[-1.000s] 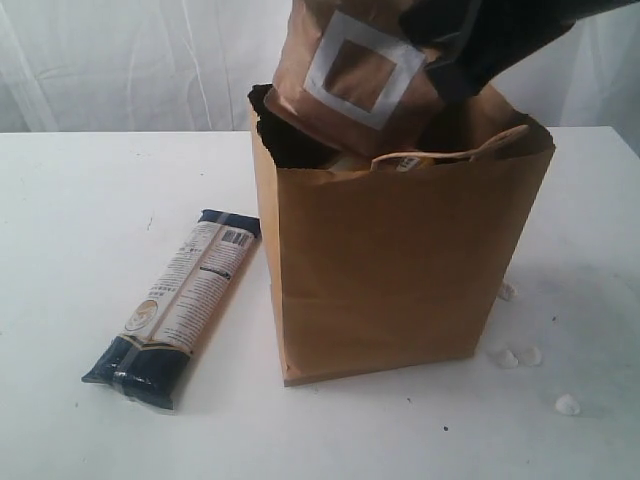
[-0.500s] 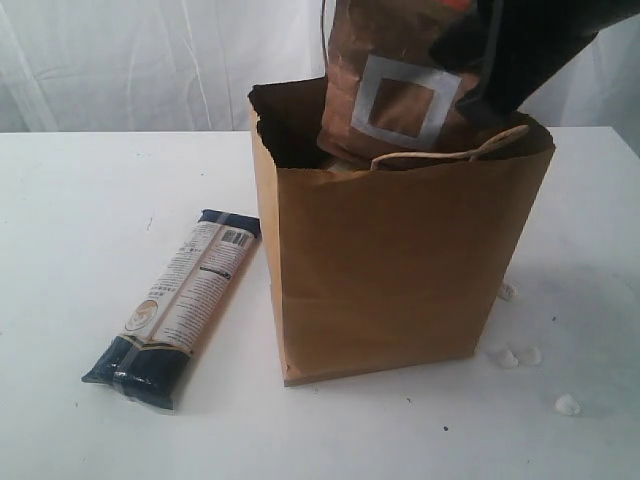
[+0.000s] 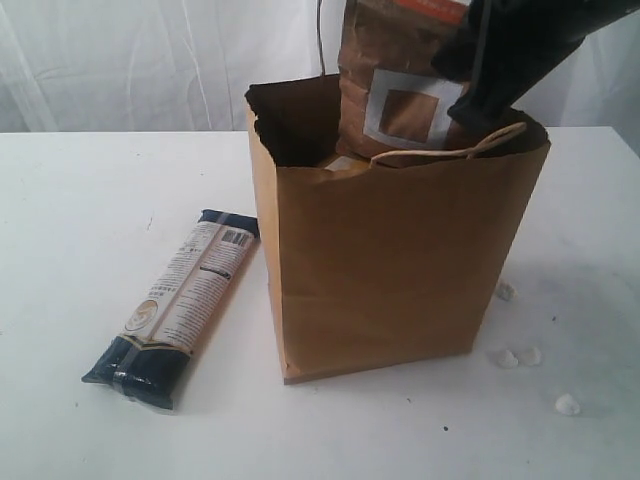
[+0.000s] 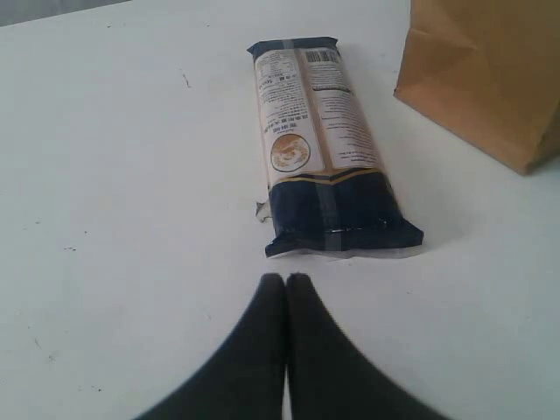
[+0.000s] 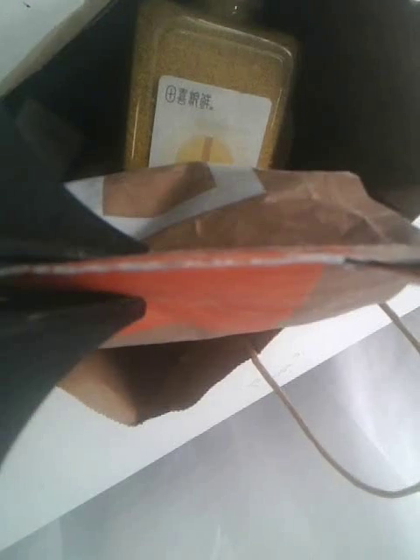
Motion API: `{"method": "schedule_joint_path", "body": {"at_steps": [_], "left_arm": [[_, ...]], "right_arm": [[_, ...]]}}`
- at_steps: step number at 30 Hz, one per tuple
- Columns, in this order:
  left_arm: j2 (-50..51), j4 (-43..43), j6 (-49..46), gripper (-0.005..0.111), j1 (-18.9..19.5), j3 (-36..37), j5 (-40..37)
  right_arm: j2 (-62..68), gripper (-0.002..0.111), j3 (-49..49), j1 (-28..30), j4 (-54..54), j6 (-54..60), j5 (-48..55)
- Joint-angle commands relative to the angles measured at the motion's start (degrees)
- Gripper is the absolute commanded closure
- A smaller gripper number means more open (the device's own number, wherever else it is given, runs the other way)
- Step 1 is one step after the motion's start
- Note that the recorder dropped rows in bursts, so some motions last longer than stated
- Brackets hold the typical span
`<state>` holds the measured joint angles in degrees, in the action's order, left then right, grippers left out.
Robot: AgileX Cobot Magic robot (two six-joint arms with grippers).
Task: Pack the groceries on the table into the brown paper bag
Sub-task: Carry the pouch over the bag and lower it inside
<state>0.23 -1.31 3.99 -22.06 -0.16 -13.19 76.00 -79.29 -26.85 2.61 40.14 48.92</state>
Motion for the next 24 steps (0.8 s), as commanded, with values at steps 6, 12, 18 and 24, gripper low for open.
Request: {"method": "schedule_joint_path", "body": {"at_steps": [6,12,18,24], "left_arm": [[-0.23,0.25,-0.02,0.107,0.08,0.16,-0.18],[-0.23,0.25,-0.02,0.107,0.08,0.16,-0.18],[-0.23,0.25,-0.02,0.107,0.08,0.16,-0.18],[-0.23,0.25,-0.02,0.107,0.08,0.16,-0.18]], "right_arm": [[0.62,0.108,-0.27,-0.06,0.80,-0.59,0.25],[0.62,0.108,-0.27,-0.06,2.88,-0.62,0.12],[0.62,0.108,-1.27,-0.06,2.85,-0.62,0.23],[0.62,0.108,-2.72,-0.65,2.85,-0.72,0.34]]}}
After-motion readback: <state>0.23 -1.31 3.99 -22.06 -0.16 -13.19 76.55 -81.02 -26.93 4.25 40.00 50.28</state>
